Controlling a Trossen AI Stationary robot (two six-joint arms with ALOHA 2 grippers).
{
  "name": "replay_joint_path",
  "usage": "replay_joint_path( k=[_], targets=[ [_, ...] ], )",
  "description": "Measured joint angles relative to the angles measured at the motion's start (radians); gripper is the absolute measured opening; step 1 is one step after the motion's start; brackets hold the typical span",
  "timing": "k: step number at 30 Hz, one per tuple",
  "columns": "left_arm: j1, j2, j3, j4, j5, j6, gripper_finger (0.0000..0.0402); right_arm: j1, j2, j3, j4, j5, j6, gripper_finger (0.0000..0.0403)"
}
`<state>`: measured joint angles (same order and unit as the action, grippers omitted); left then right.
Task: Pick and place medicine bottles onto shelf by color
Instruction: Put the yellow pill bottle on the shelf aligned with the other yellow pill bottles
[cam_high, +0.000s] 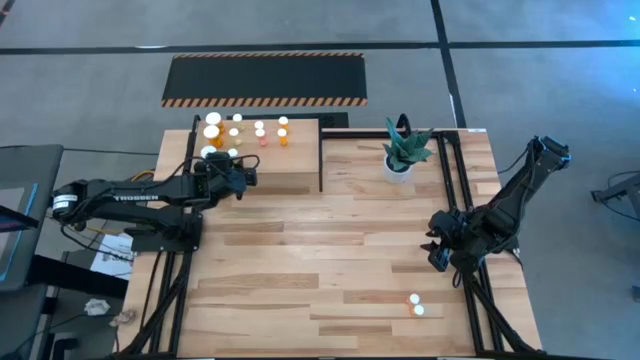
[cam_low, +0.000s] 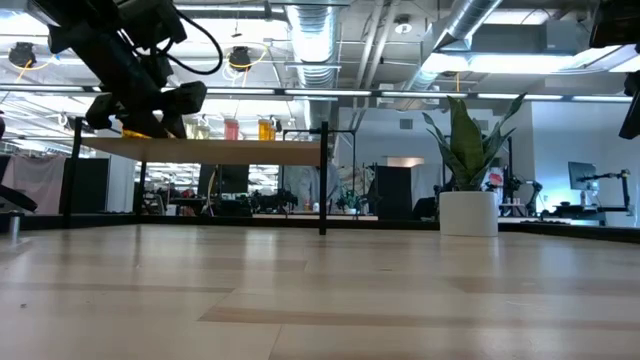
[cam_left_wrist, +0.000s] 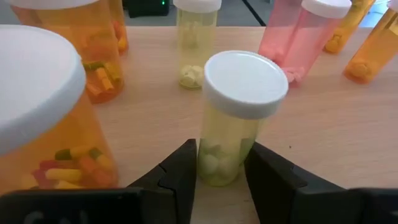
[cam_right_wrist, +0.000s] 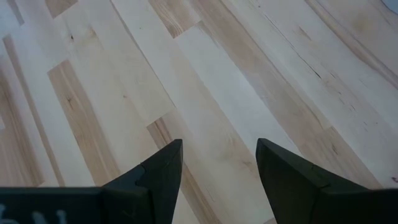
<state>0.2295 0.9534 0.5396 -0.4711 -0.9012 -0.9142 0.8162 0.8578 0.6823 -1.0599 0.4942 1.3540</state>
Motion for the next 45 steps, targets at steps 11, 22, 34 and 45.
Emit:
replay_joint_path(
  k=[11,22,34,45],
  targets=[
    [0.000,-0.001,0.001,0.010,-0.009,-0.026,0.0134,0.000,0.000,0.000,0.000,0.000,0.000,0.0226],
    [0.000,-0.016,0.003,0.012,-0.019,-0.044,0.0161,0.000,0.000,0.000,0.000,0.000,0.000,0.0226],
    [0.000,-0.059,0.004,0.005,-0.007,-0.041,0.0185,0.000,0.000,0.000,0.000,0.000,0.000,0.0226],
    [0.000,-0.059,0.005,-0.013,0.001,-0.089,0.0223,0.000,0.000,0.000,0.000,0.000,0.000,0.0226]
  ],
)
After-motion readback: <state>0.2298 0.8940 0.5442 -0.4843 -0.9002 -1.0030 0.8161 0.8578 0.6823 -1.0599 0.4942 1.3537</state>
